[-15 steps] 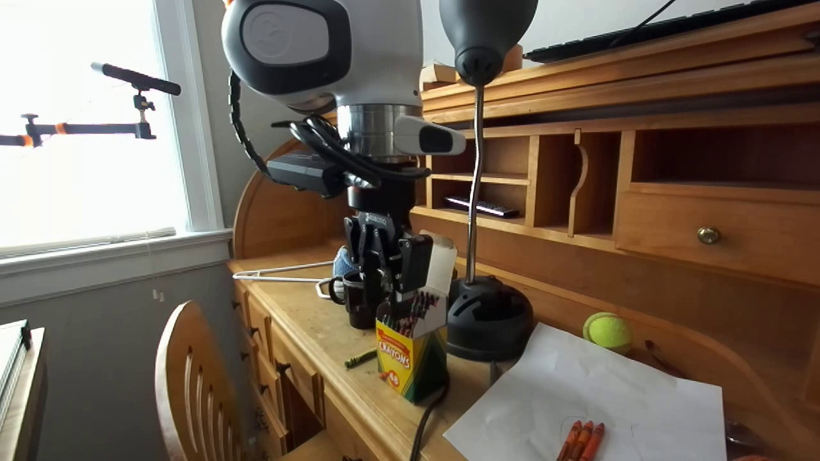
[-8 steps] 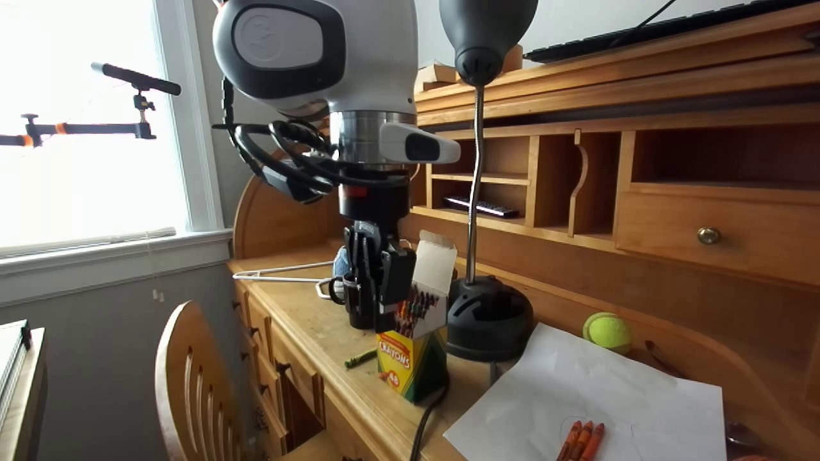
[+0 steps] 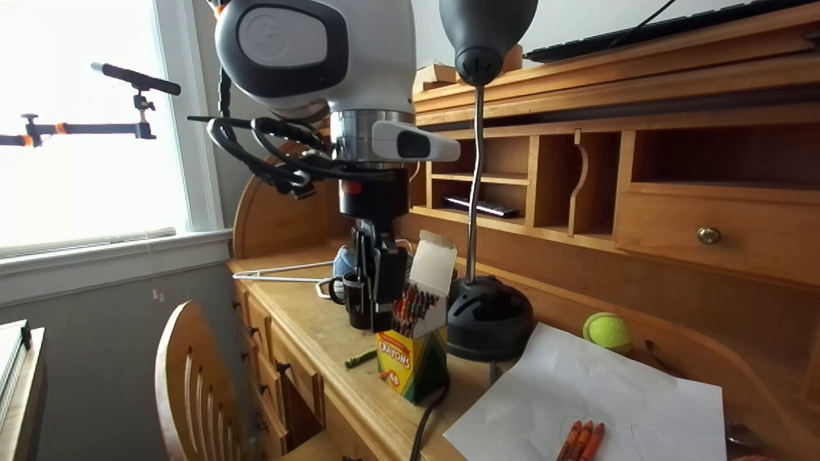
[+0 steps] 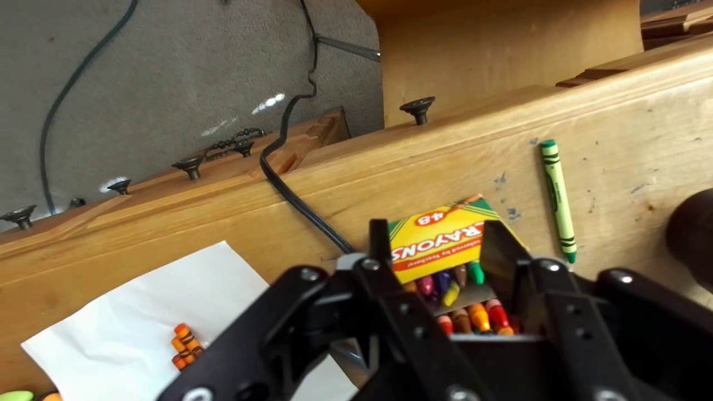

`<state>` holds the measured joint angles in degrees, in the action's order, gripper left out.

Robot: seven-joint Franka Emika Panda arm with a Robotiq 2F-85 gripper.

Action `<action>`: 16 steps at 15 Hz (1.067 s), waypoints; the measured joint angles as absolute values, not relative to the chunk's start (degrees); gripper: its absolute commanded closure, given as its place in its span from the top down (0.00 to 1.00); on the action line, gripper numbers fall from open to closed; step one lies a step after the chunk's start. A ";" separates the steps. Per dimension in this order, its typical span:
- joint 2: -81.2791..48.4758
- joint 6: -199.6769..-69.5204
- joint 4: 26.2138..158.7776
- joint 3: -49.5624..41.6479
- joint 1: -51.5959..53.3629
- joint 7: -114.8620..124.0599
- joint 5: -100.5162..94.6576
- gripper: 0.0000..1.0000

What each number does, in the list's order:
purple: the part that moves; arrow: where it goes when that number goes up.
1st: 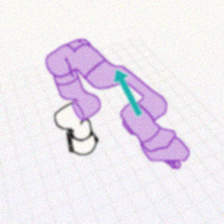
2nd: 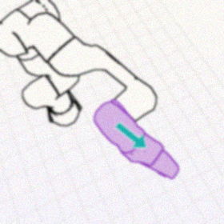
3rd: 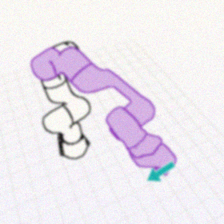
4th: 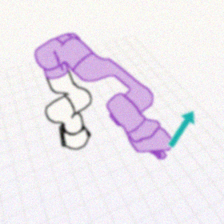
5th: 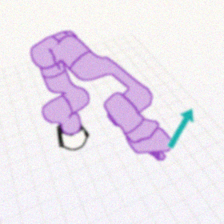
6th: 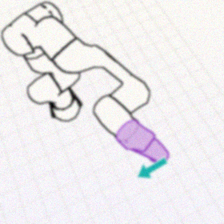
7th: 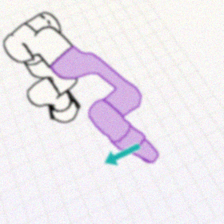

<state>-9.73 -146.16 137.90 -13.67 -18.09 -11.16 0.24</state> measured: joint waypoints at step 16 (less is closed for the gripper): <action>-10.01 -147.00 136.59 -14.15 -16.93 -2.34 -0.59 1.00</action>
<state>-10.01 -147.00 136.59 -14.15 -16.93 -2.34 -0.59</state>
